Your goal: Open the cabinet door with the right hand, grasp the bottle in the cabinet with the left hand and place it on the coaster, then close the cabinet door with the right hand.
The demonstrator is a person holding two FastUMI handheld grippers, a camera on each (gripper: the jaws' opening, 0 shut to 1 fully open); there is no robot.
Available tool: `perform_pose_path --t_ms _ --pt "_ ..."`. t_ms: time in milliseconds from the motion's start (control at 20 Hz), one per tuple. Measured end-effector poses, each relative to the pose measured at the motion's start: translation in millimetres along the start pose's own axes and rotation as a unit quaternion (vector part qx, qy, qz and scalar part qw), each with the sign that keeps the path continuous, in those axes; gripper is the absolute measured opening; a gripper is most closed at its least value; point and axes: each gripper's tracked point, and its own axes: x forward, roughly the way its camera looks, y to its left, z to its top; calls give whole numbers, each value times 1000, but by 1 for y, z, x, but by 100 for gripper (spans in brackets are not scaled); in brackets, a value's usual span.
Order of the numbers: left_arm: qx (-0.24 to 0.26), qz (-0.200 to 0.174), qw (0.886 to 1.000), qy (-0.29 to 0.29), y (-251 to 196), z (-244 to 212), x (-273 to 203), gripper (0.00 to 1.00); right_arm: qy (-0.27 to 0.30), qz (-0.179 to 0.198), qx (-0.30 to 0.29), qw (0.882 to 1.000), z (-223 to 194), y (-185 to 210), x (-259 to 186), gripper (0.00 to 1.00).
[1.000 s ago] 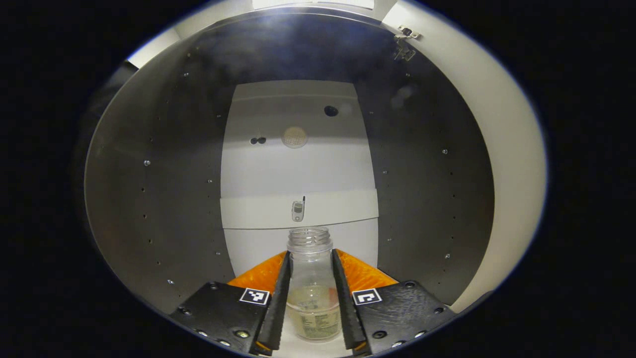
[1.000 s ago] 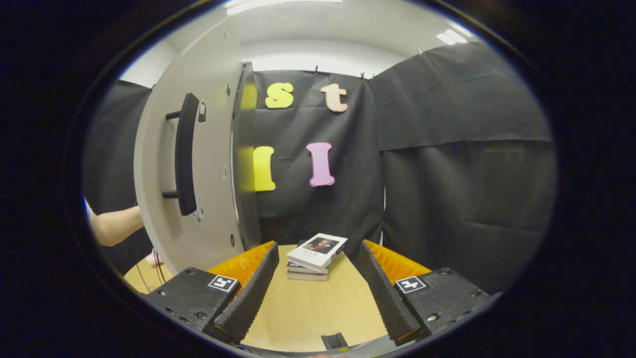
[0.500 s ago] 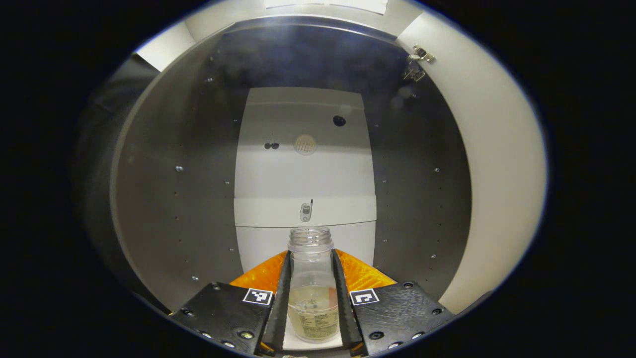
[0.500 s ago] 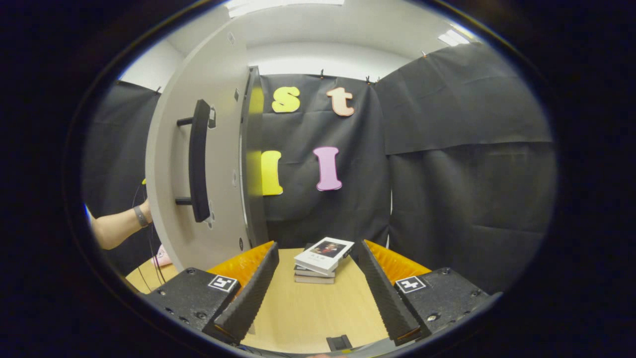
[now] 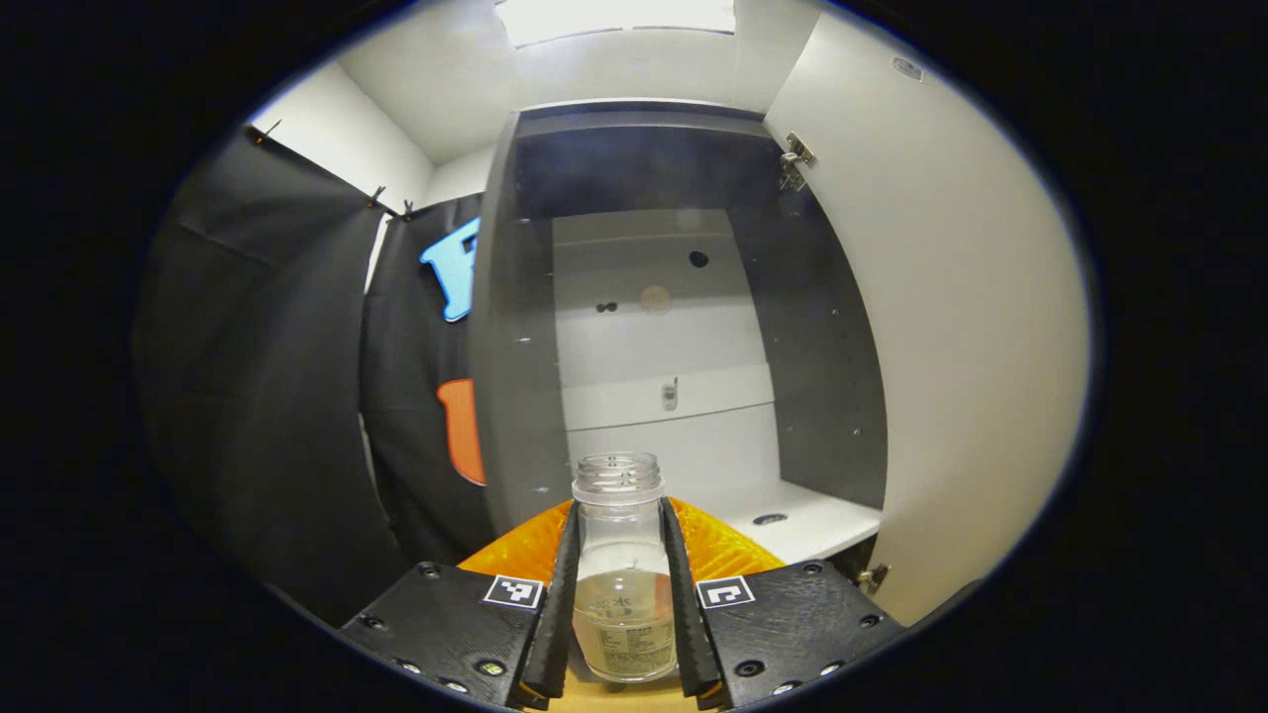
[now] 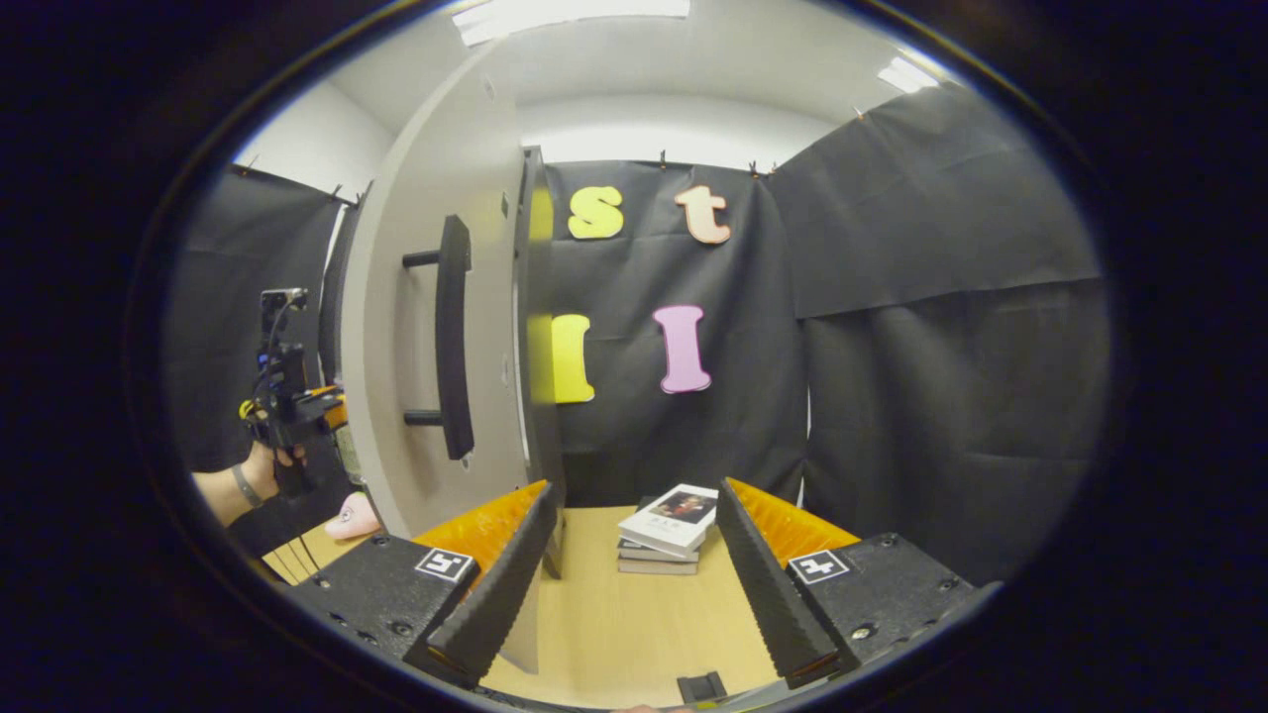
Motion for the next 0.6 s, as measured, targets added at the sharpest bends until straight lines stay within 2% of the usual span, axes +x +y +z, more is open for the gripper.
perform_pose_path --t_ms 150,350,450,600 --pt "11 60 998 15 40 -40 -42 42 -16 1 -5 1000 11 5 -6 100" --pt "31 166 985 32 102 -102 -103 42 -30 -7 7 1000 23 5 -11 100" --pt "35 189 980 46 114 -135 -123 42 -25 -5 16 1000 26 8 -10 97" --pt "32 220 972 76 132 -182 -144 42 -30 -17 3 999 42 7 -13 100"
